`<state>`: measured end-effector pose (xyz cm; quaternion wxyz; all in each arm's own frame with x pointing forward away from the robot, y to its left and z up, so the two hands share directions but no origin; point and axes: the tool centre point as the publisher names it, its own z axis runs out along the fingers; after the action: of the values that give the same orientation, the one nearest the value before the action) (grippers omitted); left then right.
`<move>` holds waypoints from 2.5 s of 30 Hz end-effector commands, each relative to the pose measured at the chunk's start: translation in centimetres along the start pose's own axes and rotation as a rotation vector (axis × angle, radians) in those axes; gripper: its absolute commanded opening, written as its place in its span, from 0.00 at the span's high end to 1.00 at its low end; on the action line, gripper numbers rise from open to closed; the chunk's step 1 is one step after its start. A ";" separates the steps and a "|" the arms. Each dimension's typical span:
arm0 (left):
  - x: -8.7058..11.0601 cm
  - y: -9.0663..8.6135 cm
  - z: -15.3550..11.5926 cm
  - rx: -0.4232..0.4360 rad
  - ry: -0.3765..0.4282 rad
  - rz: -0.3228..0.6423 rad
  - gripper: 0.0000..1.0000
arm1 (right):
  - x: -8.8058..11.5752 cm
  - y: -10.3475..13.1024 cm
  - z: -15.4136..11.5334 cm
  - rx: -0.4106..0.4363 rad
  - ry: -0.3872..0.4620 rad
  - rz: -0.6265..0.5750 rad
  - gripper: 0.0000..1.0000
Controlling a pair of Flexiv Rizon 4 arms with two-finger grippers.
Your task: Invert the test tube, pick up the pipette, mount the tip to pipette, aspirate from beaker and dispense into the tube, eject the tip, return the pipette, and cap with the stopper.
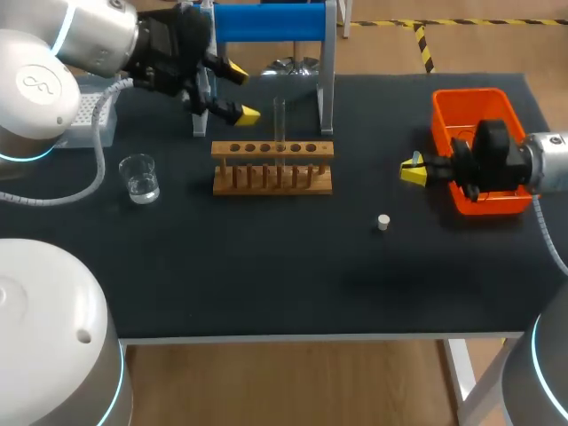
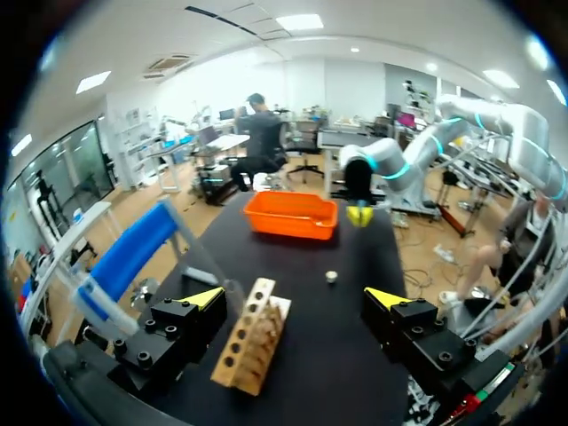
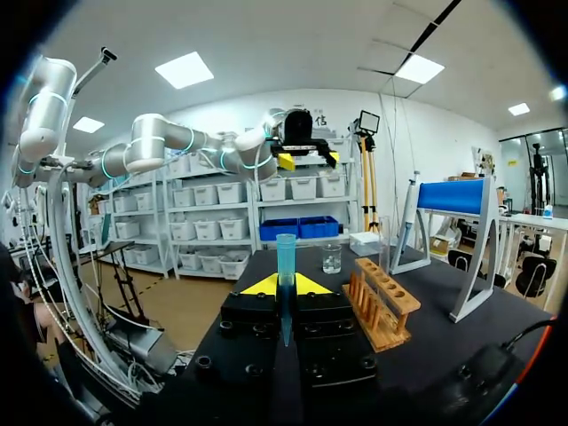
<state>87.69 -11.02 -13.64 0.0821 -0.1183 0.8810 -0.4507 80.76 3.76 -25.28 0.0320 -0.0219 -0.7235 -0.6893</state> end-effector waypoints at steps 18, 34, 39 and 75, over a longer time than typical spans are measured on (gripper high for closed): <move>-13.6 2.5 -2.4 0.061 -0.517 -0.196 0.00 | 0.1 0.0 0.0 0.001 -0.001 -0.001 1.00; -18.4 3.7 -0.7 0.093 -0.787 -0.377 0.00 | 0.1 0.0 0.0 0.001 -0.001 -0.001 1.00; -19.4 4.0 0.0 0.120 -0.829 -0.402 0.00 | 0.1 0.0 0.0 0.001 -0.001 -0.001 1.00; -25.2 4.8 4.0 0.276 -0.993 -0.481 0.00 | 0.1 0.0 0.0 0.001 -0.001 -0.001 1.00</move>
<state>111.58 -3.00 -18.41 0.3811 -0.4939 0.6278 -0.4655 80.77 3.76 -25.28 0.0321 -0.0219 -0.7235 -0.6892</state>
